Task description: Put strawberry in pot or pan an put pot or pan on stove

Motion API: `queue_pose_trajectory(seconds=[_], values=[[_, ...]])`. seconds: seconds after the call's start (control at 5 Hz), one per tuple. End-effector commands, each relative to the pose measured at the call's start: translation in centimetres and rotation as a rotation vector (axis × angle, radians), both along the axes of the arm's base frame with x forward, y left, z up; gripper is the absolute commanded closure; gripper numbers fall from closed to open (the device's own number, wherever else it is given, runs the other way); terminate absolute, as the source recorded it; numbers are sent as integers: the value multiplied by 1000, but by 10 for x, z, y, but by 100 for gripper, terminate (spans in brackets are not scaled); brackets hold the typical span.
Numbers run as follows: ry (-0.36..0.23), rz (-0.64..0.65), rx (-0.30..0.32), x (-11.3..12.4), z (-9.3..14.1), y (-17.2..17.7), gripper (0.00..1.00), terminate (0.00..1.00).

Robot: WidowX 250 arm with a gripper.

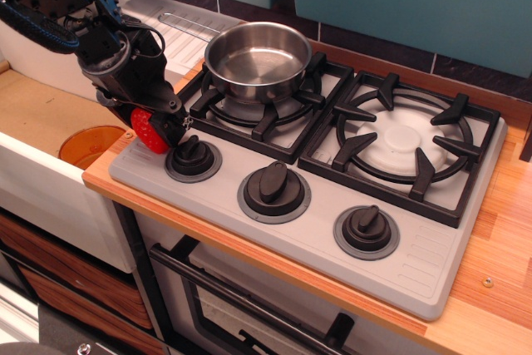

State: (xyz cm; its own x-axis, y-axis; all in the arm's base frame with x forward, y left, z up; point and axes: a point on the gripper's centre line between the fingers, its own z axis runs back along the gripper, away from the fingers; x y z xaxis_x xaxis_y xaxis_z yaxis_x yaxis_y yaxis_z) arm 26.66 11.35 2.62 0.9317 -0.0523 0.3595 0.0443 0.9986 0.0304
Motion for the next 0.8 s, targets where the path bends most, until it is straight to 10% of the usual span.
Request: queue_pose_trajectory(seconds=[0.0, 0.6], values=[[67, 7, 41, 1, 56, -3, 100, 0], [221, 48, 75, 34, 150, -24, 100, 0]])
